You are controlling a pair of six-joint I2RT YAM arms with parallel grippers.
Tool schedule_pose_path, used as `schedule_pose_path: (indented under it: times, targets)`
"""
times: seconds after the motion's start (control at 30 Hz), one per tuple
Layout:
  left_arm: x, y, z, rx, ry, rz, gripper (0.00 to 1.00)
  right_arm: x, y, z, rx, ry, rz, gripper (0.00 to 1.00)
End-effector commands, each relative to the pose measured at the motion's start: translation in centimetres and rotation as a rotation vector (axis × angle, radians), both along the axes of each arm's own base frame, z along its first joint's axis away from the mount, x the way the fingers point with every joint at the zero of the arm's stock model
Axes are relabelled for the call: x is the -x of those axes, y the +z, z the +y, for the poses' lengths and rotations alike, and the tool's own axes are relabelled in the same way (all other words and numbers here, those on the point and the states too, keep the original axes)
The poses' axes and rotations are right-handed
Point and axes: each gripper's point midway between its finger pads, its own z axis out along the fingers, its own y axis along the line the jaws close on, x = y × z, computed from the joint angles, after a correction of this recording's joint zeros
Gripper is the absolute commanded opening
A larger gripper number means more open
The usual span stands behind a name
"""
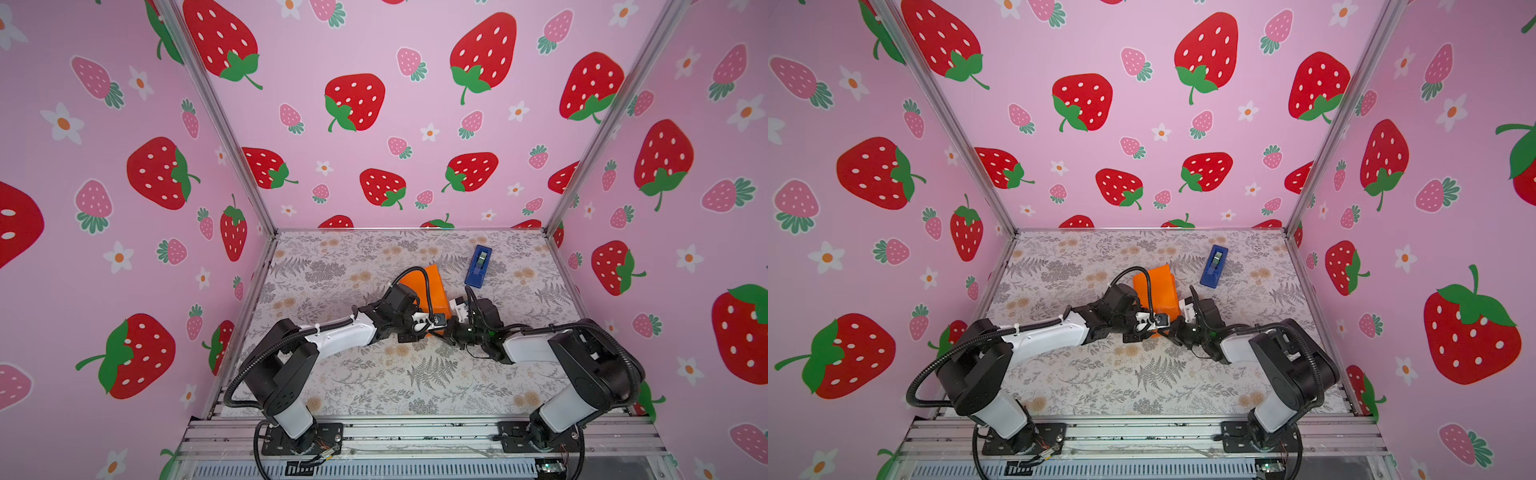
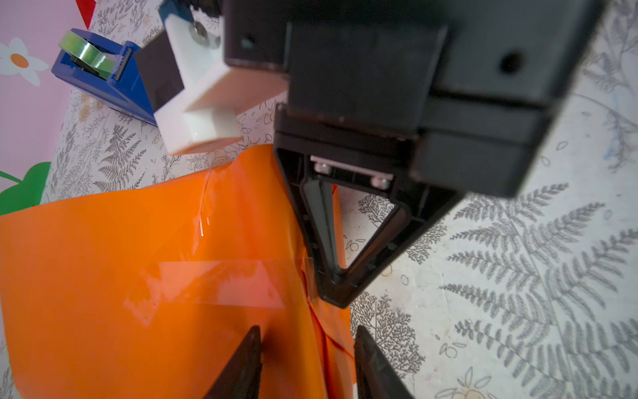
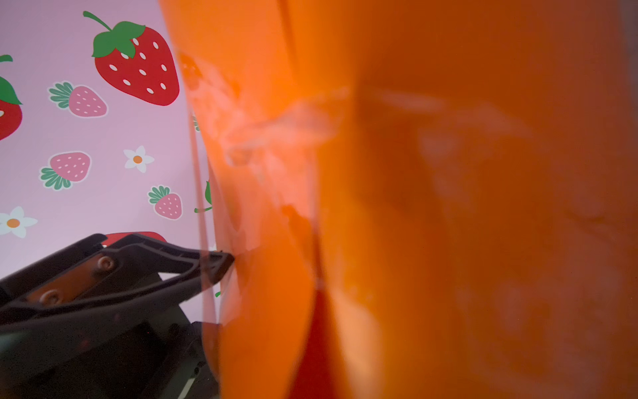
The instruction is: Wrap the gift box in paper
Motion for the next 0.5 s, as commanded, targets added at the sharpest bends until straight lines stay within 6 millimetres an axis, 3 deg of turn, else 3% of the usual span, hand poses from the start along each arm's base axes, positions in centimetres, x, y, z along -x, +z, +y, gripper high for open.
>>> schedule_pose_path:
  times: [0.0,0.23,0.47]
  targets:
    - [0.8,1.2,-0.6,0.059,-0.025,0.035,0.45,-0.8,0.4,0.5,-0.009,-0.015,-0.017,0.0]
    - [0.9,2.3,-1.9,0.108,-0.062,0.053,0.41,-0.7,0.3,0.5,-0.008,-0.01,-0.011,0.0]
    - [0.1,2.6,-1.8,0.113,-0.039,0.008,0.41,-0.8,0.6,0.6,-0.01,-0.006,-0.016,0.0]
